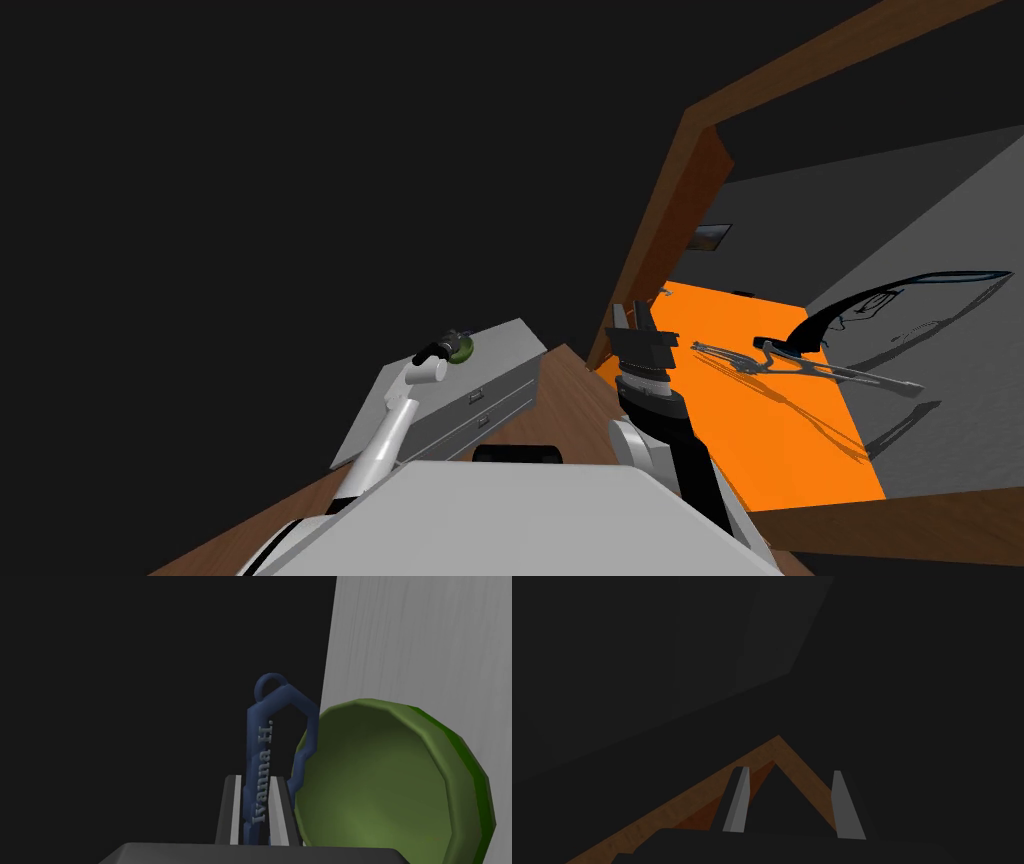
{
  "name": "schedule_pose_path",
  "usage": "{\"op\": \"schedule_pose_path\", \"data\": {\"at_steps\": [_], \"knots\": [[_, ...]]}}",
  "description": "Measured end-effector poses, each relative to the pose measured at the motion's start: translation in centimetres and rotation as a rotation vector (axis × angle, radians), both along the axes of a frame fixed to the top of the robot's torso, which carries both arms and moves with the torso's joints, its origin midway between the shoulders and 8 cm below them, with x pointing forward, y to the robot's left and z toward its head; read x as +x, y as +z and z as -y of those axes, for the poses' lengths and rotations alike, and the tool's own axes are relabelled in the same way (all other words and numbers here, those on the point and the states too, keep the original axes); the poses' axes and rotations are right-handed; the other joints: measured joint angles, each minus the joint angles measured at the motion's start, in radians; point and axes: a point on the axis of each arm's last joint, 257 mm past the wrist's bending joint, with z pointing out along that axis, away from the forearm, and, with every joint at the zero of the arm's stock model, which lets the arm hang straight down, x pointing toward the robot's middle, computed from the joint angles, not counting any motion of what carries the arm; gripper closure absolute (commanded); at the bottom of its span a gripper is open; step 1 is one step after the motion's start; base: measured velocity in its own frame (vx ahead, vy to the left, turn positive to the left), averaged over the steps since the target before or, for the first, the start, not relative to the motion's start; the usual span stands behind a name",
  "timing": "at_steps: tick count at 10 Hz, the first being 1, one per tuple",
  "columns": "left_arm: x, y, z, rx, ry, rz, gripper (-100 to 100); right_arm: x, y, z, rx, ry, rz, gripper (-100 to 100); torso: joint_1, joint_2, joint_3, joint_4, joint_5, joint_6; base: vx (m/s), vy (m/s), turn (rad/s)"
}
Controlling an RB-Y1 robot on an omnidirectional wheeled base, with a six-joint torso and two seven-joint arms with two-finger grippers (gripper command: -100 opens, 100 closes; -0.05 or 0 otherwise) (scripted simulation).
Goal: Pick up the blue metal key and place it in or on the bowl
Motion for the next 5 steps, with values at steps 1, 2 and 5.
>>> {"op": "schedule_pose_path", "data": {"at_steps": [1,2,5], "knots": [[0.0,0.0,0.0,0.0,0.0,0.0,-100,0.0,0.0,0.0,0.0,0.0,0.0,0,-0.003,0.001,0.001,0.0,-0.001,0.0,0.0,0.0,0.0],[0.0,0.0,-0.01,0.0,0.0,0.0,-100,0.0,0.0,0.0,0.0,0.0,0.0,0,-0.004,0.002,0.001,0.0,-0.001,0.0,0.0,0.0,0.0],[0.0,0.0,-0.01,0.0,0.0,0.0,0,0.0,0.0,0.0,0.0,0.0,0.0,0,-0.005,0.002,0.001,0.001,-0.001,0.0,0.0,0.0,0.0]]}}
